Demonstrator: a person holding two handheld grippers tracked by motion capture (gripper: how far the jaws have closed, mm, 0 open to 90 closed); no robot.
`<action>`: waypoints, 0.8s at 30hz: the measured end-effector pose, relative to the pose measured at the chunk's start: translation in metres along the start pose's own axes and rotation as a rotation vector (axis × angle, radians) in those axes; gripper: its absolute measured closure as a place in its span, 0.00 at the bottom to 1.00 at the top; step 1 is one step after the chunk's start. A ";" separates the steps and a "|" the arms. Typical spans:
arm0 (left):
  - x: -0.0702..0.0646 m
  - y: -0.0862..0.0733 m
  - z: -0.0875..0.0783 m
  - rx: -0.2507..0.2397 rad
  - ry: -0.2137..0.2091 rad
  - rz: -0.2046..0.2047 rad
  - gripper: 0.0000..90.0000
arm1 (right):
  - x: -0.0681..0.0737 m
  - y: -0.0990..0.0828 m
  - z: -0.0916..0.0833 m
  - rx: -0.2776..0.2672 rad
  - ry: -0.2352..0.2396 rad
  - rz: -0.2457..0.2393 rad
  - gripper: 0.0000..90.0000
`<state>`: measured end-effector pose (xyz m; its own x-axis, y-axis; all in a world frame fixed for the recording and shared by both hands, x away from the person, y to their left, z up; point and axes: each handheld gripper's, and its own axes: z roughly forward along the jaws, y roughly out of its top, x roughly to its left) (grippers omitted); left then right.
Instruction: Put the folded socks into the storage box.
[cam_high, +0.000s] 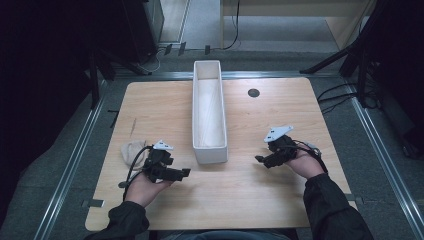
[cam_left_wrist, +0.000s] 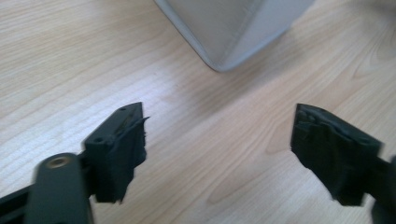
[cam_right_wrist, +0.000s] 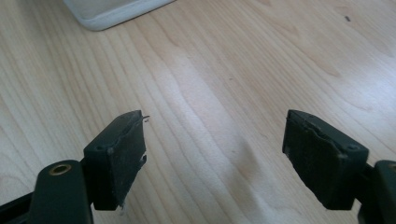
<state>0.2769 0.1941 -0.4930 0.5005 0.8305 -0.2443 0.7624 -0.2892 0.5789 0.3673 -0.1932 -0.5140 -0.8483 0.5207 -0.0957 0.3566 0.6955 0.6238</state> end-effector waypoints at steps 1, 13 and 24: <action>0.000 0.000 0.000 0.000 0.000 0.000 0.20 | 0.000 0.000 0.000 0.000 0.000 0.000 0.25; -0.010 0.005 -0.004 -0.027 -0.007 0.018 0.17 | -0.007 0.006 -0.019 -0.030 0.009 0.063 0.28; -0.002 0.007 0.003 0.051 -0.032 -0.070 0.41 | -0.007 0.004 -0.017 0.002 0.005 0.061 0.28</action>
<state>0.2822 0.1891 -0.4905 0.4569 0.8345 -0.3079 0.8159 -0.2553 0.5189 0.3681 -0.2023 -0.4976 -0.8266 0.5602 -0.0535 0.4088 0.6632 0.6270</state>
